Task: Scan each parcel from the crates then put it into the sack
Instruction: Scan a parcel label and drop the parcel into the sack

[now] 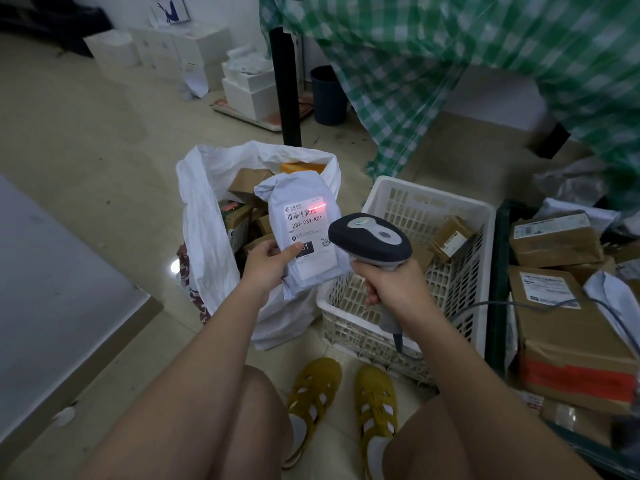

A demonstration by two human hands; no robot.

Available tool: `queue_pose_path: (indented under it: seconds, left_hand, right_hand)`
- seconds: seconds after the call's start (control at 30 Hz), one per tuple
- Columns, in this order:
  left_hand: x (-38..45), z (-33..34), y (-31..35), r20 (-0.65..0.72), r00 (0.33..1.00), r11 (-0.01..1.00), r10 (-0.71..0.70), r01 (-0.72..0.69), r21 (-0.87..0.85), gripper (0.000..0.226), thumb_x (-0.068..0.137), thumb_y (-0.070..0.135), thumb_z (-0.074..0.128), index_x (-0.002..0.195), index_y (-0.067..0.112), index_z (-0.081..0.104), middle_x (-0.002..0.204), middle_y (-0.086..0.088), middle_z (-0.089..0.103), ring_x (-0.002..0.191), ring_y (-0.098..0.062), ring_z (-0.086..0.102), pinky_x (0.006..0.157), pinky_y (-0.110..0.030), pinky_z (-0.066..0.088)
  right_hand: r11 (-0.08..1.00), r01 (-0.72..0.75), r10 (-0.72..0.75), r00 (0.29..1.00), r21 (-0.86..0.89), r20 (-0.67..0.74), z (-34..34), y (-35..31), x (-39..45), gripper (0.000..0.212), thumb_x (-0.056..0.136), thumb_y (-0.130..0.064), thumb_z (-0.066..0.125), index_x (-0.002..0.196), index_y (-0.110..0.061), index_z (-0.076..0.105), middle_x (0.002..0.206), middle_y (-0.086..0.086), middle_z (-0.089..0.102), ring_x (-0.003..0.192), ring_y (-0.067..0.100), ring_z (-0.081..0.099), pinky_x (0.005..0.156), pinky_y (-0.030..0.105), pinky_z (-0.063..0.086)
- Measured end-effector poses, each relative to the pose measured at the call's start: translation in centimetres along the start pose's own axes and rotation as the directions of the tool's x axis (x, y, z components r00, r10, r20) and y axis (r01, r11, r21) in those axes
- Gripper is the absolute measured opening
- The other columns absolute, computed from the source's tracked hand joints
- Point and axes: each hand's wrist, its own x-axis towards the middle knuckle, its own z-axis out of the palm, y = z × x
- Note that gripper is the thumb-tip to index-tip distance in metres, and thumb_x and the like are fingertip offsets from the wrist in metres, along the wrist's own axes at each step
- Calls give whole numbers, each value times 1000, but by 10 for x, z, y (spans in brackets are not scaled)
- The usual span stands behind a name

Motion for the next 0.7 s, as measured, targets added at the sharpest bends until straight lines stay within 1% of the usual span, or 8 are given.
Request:
queue_pose_path:
  seconds: [0.07,0.17,0.27,0.33,0.4,0.53,0.63,0.7]
  left_hand:
    - [2,-4,4,-136,988,997,68,-65,28,34,85,33,71,110,11,62,97,-1,67,77,-11,62,58,-22,44]
    - [10,-16,18,-385,913,988,135,-154,-19,38,82,36,73,107,13,55,103,0,63,88,-16,62,69,-26,47]
    - [29,-33,32,-482,844,971,235,-225,80,43,80,35,76,107,19,47,108,1,59,101,-21,61,82,-35,51]
    - [45,-42,38,-448,840,949,307,-237,206,44,80,37,75,108,19,47,110,1,58,102,-20,59,86,-37,51]
    - [63,-47,40,-378,829,892,412,-282,354,45,80,40,74,108,15,50,110,-1,58,100,-21,59,83,-39,51]
    - [98,-46,47,-284,753,696,593,-301,652,46,86,37,67,119,10,50,118,-9,54,106,-25,54,73,-34,41]
    - [120,-40,46,-143,767,511,626,-265,818,62,89,34,64,140,14,34,135,-10,47,119,-30,48,80,-42,44]
    - [134,-38,34,5,840,279,543,-185,942,77,88,31,66,149,23,19,136,-11,47,119,-33,49,79,-43,47]
  right_hand:
    - [1000,5,-3,999,29,-39,4,-2,4,13,83,-9,69,74,-9,61,51,2,52,45,12,49,51,26,46]
    - [997,-25,32,994,71,-107,12,-3,14,12,82,-9,68,74,-8,60,51,4,51,47,15,48,55,31,47]
    - [996,-58,67,986,62,-156,20,0,27,13,81,-14,70,80,-6,59,49,2,53,43,13,51,59,34,53]
    - [995,-76,85,981,60,-177,23,2,36,16,81,-16,70,81,-5,59,50,3,53,41,12,51,61,35,55]
    - [994,-93,102,975,56,-195,26,4,44,17,81,-15,70,77,-4,58,50,5,53,40,13,51,60,35,53]
    - [991,-118,130,965,63,-229,30,9,57,27,84,-13,68,63,-4,54,49,8,51,41,17,47,52,30,44]
    - [990,-117,134,964,84,-229,31,10,68,30,85,-11,69,61,-5,53,48,8,49,41,17,43,48,28,40]
    - [989,-123,139,964,84,-226,32,9,74,27,86,-11,69,64,-4,54,50,9,49,41,17,43,44,25,41]
